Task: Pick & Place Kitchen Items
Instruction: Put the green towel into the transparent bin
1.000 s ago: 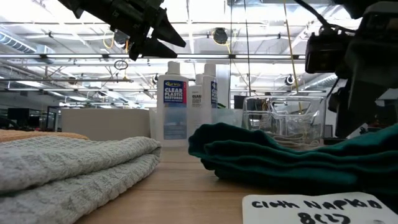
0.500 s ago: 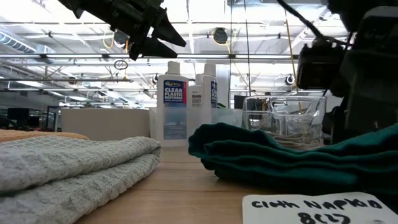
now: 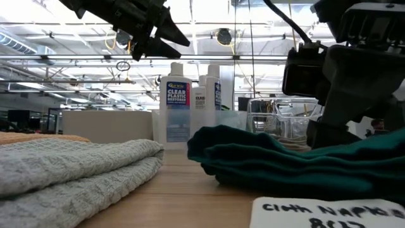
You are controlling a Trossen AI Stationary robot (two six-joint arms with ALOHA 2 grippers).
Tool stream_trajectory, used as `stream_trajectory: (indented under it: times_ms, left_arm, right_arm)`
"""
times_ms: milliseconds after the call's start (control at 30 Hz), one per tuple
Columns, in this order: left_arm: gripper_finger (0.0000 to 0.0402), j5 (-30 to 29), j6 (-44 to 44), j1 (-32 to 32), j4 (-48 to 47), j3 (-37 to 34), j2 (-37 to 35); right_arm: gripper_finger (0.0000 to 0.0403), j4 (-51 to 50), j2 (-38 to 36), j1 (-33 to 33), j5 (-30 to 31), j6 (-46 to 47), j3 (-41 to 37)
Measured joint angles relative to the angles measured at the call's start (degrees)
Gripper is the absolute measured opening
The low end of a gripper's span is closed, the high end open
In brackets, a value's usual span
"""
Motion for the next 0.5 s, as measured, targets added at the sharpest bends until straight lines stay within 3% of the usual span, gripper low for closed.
stream_trajectory:
  times_ms: [200,500]
  left_arm:
    - [0.0235,0.0,0.0,0.0,0.2,0.0,0.0]
    - [0.0234,0.0,0.0,0.0,0.5,0.0,0.0]
  right_arm:
    - [0.0230,-0.6,0.6,1.4,0.4,-5.7,-0.1]
    - [0.0114,-2.2,0.6,1.6,0.3,-11.8,-0.1]
